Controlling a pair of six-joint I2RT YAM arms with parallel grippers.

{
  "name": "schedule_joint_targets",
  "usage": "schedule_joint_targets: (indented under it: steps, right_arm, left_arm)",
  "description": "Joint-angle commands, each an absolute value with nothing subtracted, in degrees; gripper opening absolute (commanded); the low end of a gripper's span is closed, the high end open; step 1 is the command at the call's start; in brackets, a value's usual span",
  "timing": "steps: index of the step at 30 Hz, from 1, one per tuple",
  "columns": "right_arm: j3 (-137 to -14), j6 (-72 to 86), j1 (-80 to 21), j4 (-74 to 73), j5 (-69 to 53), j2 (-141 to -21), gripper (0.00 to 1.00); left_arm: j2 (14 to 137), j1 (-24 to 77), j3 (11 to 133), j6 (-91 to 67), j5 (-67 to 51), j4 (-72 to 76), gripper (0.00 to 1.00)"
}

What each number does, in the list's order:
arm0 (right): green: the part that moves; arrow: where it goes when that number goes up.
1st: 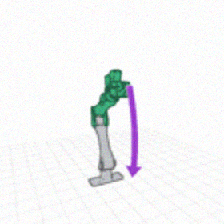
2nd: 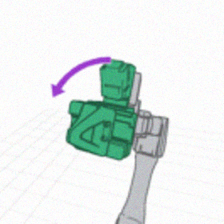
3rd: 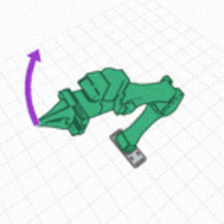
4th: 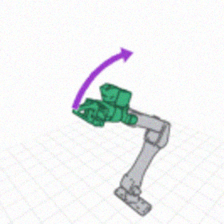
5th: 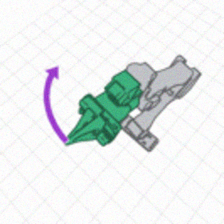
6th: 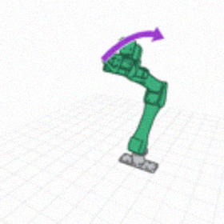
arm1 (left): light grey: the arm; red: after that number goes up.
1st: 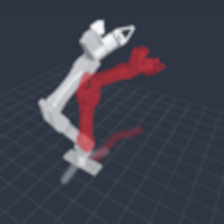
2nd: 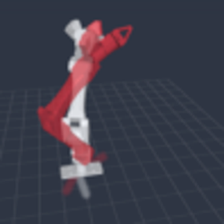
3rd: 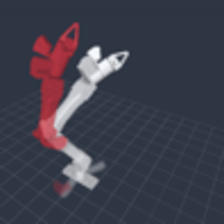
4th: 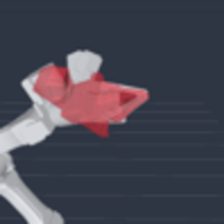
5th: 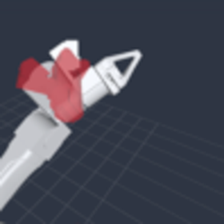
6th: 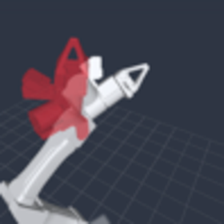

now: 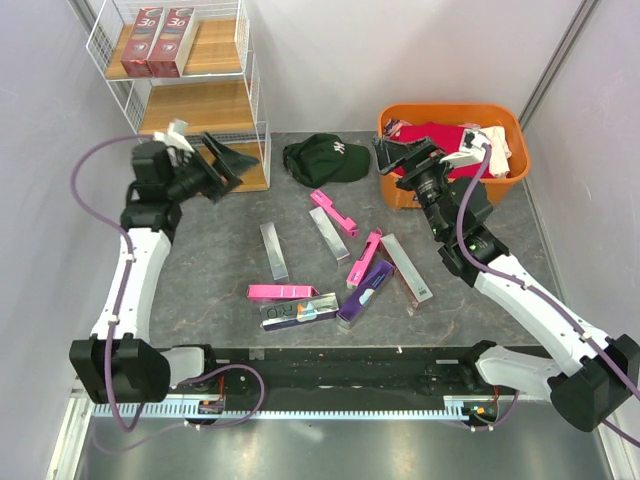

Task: Place and organize the toothpastes onto the shelf

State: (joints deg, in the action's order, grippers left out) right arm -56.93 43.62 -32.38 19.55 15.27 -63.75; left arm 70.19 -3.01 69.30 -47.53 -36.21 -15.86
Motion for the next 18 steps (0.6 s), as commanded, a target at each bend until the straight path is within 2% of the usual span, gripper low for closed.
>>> schedule_joint_targets:
  steps: [1,8,18]
  right_arm:
    - [-56.25,41.75,-32.26,17.67,14.85,-64.07,0.98]
    - [-55.55,34.56,-32.08,8.73,16.26,-65.21,0.98]
    - [-55.20,27.86,-31.03,-9.57,17.40,-70.13,0.98]
  left_arm:
    - [70.40,5.96,64.26,-37.10,-28.57,-21.18,1.00]
    - [73.83,18.88,59.95,-33.75,-22.68,-21.00,1.00]
    - [76.20,22.94,54.76,-35.77,-19.60,-20.13,1.00]
